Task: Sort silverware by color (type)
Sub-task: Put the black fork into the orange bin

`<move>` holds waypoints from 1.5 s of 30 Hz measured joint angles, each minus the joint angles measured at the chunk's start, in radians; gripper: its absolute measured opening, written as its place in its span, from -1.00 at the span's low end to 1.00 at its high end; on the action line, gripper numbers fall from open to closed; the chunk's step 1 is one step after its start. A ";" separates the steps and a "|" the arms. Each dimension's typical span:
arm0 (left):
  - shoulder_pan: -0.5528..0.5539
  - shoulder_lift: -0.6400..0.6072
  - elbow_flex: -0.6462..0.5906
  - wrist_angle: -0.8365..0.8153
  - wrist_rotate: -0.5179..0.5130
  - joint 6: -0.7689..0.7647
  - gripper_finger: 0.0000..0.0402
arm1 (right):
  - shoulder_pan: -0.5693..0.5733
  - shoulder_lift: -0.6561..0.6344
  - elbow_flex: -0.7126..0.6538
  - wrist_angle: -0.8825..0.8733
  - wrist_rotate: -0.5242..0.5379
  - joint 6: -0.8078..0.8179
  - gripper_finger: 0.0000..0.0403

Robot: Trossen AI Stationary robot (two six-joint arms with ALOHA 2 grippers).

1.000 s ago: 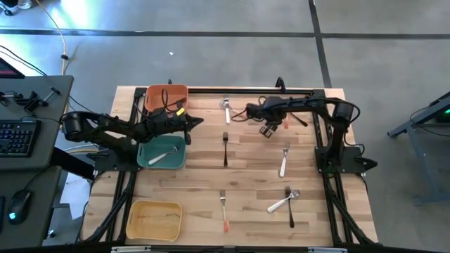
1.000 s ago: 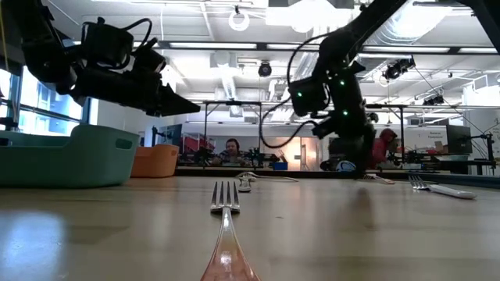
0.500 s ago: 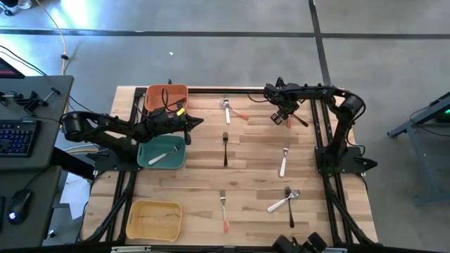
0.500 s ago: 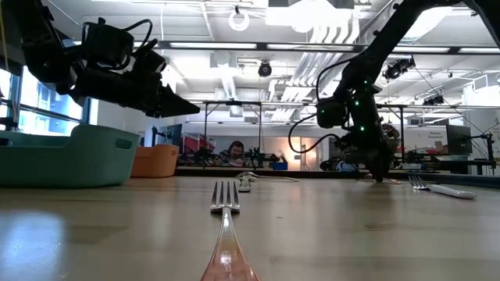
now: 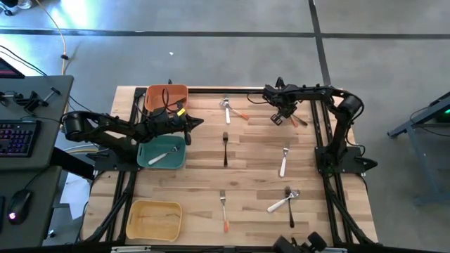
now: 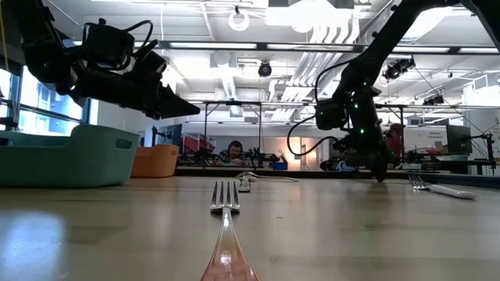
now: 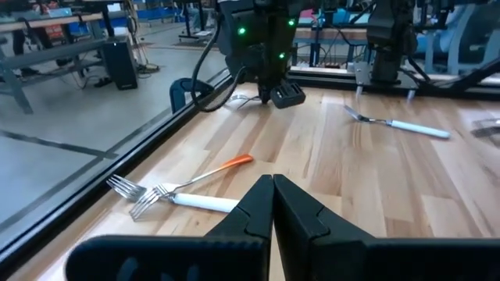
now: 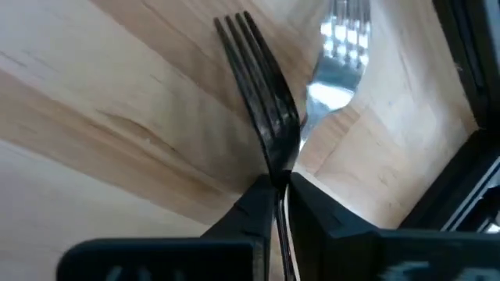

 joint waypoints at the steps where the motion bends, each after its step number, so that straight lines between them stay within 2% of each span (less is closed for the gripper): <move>1: 0.000 0.000 0.000 0.000 0.000 -0.011 -1.00 | 0.004 -0.014 -0.001 -0.004 -0.006 0.004 -0.94; 7: 0.000 0.000 0.000 0.002 0.002 -0.046 -1.00 | 0.070 -0.149 0.000 -0.017 0.003 0.050 -0.99; 12: -0.005 0.000 0.000 0.019 0.044 -0.119 -1.00 | 0.157 -0.255 0.001 0.002 0.002 0.106 -1.00; 15: -0.015 -0.001 -0.025 0.114 0.070 -0.100 -1.00 | 0.234 -0.290 0.001 0.077 -0.048 0.114 -1.00; 20: -0.011 -0.001 -0.120 0.375 0.083 -0.119 -1.00 | 0.359 -0.299 -0.050 0.406 -0.214 0.064 -1.00; 22: -0.006 -0.001 -0.141 0.421 0.083 -0.139 -1.00 | 0.400 -0.299 -0.090 0.594 -0.291 0.053 -1.00; 24: -0.006 -0.001 -0.144 0.416 0.093 -0.154 -1.00 | 0.435 -0.299 -0.129 0.779 -0.364 0.043 -1.00; 27: -0.014 -0.001 -0.122 0.387 0.199 -0.175 -1.00 | 0.477 -0.299 -0.173 1.032 -0.463 0.020 -1.00; 29: -0.035 -0.001 -0.092 0.326 0.275 -0.176 -0.99 | 0.501 -0.299 -0.185 1.134 -0.507 -0.001 -1.00; 31: -0.065 -0.001 -0.061 0.263 0.299 -0.175 -0.97 | 0.524 -0.299 -0.188 1.188 -0.522 -0.018 -1.00; 35: -0.123 -0.001 -0.007 0.131 0.286 -0.124 -0.91 | 0.553 -0.300 -0.168 1.115 -0.480 -0.064 -1.00; 37: -0.146 -0.001 0.005 0.116 0.286 -0.093 -0.88 | 0.546 -0.308 -0.142 0.952 -0.386 -0.093 -1.00; 41: -0.172 -0.001 0.008 0.116 0.286 -0.023 -0.84 | 0.481 -0.309 -0.077 0.610 -0.109 -0.104 -0.96; 43: -0.174 -0.001 0.008 0.115 0.286 -0.009 -0.84 | 0.434 -0.309 -0.056 0.498 -0.045 -0.086 -0.91; 45: -0.174 -0.001 0.008 0.112 0.284 -0.014 -0.84 | 0.380 -0.309 -0.054 0.424 -0.039 -0.092 -0.86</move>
